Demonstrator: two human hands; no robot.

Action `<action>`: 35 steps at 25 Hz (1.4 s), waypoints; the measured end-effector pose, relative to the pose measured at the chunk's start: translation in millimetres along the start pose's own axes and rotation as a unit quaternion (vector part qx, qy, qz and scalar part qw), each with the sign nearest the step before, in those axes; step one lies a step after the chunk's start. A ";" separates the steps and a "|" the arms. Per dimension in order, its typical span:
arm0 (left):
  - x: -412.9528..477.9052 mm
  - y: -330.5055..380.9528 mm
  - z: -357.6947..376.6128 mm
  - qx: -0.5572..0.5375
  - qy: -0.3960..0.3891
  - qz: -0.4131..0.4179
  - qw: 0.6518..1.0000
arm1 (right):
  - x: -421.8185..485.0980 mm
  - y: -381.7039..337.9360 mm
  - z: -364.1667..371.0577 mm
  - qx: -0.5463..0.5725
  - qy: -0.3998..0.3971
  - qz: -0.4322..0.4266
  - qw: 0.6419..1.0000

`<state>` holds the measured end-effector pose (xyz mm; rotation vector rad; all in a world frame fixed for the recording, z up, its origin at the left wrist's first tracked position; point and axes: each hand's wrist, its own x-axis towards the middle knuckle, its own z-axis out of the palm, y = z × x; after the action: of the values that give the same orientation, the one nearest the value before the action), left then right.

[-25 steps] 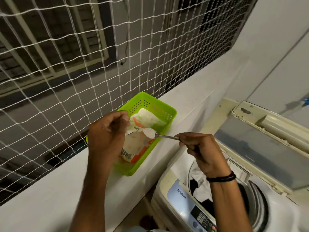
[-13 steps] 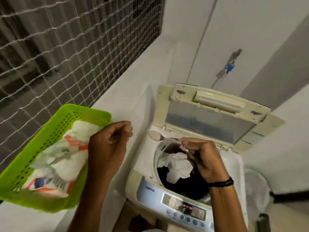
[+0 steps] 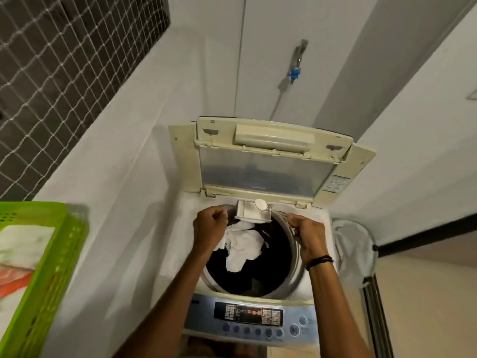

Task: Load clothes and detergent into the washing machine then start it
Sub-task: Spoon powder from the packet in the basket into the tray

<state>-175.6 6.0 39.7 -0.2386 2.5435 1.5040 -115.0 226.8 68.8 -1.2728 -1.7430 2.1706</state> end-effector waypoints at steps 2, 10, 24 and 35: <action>16.3 -13.7 31.8 0.062 -0.032 -0.011 0.998 | 26.5 16.5 4.7 -0.010 0.015 0.014 1.000; 55.3 -52.2 109.3 0.201 -0.180 -0.023 0.963 | 87.7 89.8 30.9 -0.269 0.057 -0.093 0.957; 62.8 -53.4 111.5 0.182 -0.196 -0.027 0.963 | 75.7 94.5 23.0 -0.243 0.112 -0.161 0.950; -19.4 2.1 -1.1 -0.006 -0.033 -0.015 0.999 | 0.7 32.8 30.5 0.112 -0.095 0.062 0.987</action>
<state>-157.3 7.0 46.5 -0.2251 2.4698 1.4912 -121.2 192.1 41.2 -1.1817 -1.4581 2.5476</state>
